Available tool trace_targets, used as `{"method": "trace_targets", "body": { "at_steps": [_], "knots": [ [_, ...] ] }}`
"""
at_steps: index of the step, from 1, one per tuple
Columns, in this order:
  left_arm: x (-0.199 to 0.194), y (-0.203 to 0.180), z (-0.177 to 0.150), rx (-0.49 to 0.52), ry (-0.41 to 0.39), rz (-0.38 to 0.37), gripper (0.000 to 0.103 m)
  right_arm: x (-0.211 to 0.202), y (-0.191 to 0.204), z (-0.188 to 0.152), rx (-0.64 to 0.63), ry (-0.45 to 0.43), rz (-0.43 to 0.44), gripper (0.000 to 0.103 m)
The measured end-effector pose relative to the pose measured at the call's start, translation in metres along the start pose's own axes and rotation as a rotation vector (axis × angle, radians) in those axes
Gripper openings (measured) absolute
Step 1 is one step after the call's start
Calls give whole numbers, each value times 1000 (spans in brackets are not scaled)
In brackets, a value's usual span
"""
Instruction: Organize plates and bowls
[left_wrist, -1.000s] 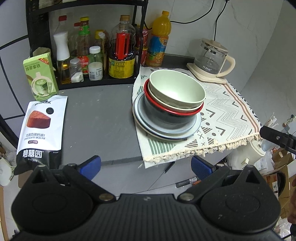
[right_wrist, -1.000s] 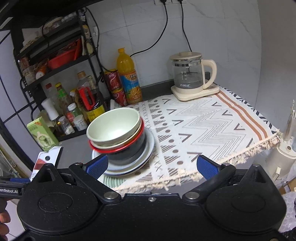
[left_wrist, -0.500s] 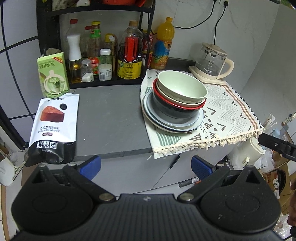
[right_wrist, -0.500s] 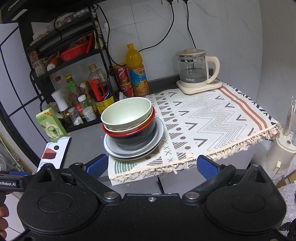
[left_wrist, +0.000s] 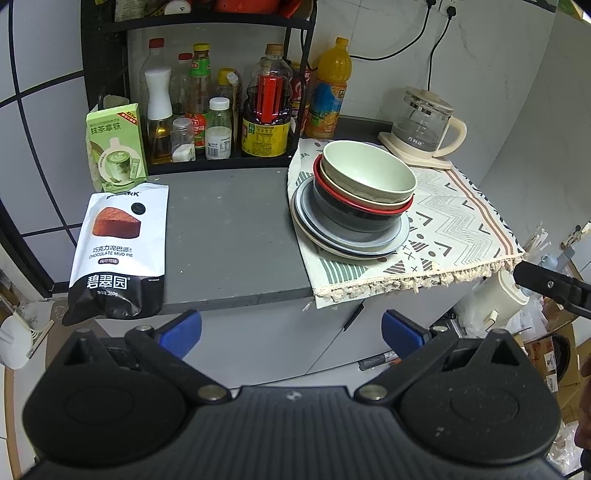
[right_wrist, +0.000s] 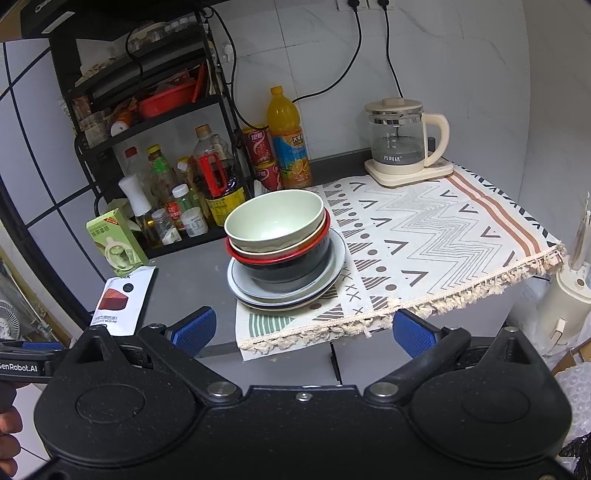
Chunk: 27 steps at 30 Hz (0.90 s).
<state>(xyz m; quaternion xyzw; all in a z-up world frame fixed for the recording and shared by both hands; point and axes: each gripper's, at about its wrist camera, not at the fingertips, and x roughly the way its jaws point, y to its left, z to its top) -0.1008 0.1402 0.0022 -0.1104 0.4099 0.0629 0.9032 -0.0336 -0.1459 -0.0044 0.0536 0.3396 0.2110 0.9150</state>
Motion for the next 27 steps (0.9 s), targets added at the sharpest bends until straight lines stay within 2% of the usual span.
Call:
{"method": "trace_targets", "body": {
  "at_steps": [27],
  "knots": [
    [2,-14,-8,31,10,-37,103,-15,-10,-12,19,4,-51,103]
  ]
}}
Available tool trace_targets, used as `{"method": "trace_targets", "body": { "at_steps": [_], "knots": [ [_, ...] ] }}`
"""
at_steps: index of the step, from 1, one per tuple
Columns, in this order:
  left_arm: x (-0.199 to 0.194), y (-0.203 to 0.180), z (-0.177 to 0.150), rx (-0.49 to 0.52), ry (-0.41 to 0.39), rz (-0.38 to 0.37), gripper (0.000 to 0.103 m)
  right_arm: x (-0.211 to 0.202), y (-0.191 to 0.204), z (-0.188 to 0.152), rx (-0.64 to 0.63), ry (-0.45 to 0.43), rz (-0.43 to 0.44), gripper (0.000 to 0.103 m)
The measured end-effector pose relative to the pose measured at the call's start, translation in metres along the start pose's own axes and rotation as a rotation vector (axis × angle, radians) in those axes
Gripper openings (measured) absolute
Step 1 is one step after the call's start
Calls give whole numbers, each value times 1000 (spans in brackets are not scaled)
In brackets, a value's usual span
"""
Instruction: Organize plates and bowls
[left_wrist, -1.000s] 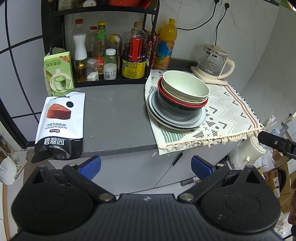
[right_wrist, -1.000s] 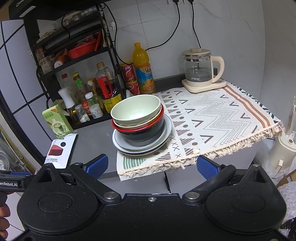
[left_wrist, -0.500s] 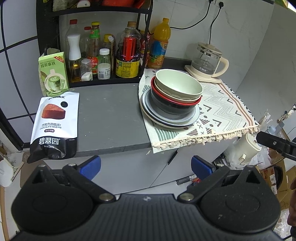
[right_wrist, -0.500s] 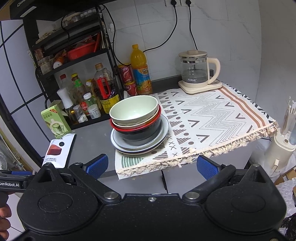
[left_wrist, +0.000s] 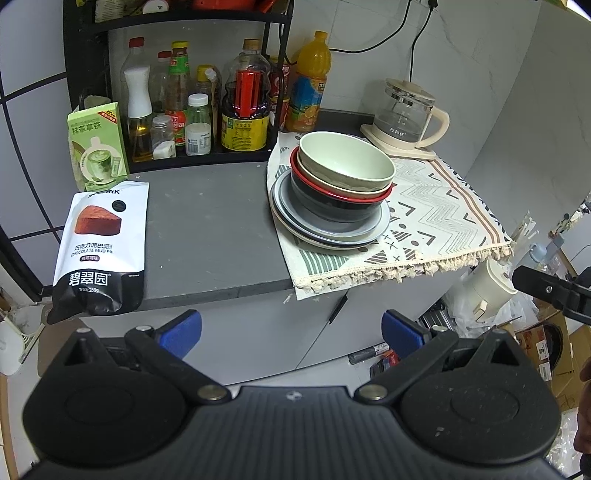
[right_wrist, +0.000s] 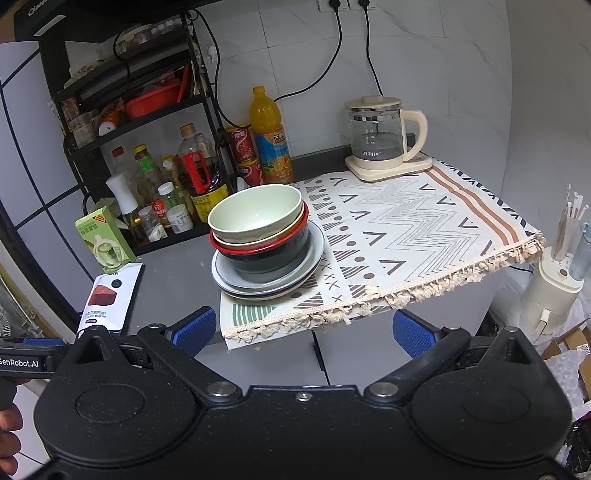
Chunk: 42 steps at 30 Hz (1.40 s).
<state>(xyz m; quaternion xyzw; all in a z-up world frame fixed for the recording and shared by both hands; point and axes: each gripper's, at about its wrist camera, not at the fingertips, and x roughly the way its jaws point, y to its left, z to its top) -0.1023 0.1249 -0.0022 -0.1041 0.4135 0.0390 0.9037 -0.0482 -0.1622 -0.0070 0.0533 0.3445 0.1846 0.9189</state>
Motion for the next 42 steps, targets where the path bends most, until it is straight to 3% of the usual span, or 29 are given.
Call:
{"method": "trace_targets", "body": {
  "at_steps": [42],
  "knots": [
    [7,11,7,5,9,-36,103,-2,5,-4,8,10,-34,103]
  ]
}}
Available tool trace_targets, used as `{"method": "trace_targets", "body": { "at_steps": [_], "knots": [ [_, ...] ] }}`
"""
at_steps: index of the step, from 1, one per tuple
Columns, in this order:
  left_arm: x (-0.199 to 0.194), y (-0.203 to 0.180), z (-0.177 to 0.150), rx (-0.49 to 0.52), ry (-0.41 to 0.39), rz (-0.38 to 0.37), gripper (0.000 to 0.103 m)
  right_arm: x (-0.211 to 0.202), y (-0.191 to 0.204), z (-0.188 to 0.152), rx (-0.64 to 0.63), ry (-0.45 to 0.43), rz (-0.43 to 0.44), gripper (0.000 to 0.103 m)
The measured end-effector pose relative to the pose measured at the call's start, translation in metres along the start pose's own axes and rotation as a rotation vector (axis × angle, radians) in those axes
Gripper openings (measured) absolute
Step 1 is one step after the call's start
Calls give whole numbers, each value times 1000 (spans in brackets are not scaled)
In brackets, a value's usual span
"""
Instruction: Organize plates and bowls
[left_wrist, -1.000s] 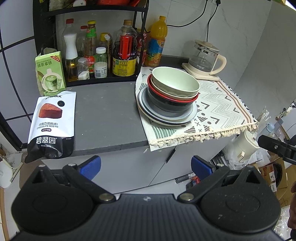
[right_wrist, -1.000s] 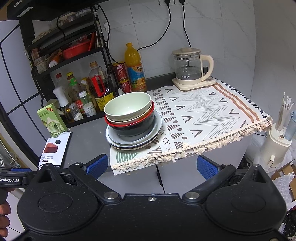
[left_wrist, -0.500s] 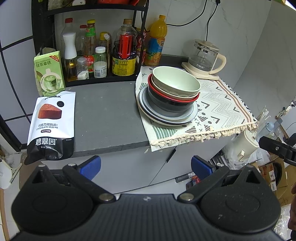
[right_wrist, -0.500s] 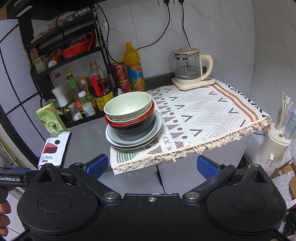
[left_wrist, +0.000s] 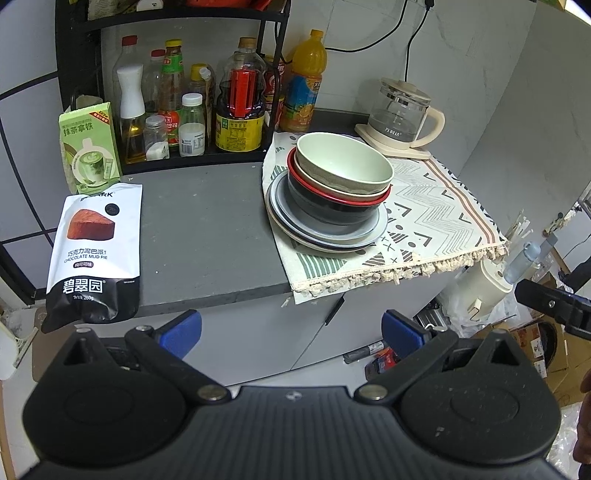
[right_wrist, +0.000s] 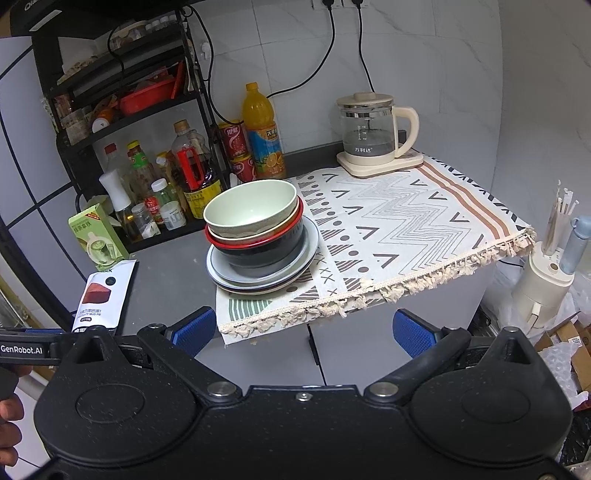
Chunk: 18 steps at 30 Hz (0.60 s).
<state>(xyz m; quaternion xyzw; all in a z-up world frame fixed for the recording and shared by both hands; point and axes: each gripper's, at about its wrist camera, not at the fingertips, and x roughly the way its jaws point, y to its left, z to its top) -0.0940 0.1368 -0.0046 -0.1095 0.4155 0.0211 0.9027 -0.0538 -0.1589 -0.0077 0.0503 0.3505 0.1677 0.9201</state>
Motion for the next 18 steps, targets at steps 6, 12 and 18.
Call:
{"method": "trace_targets", "body": {
  "at_steps": [6,12,18],
  "knots": [
    [1,-2,1,10,5,-6,103,-2,-1,1,-2,-5,-5,103],
    [3,-5,0,13,13,-12,102,-1,-1,-1,2,1,-9,103],
    [9,-7,-1,14,21,-16,103,0,-2,-2,-2,5,-17,103]
  ]
}}
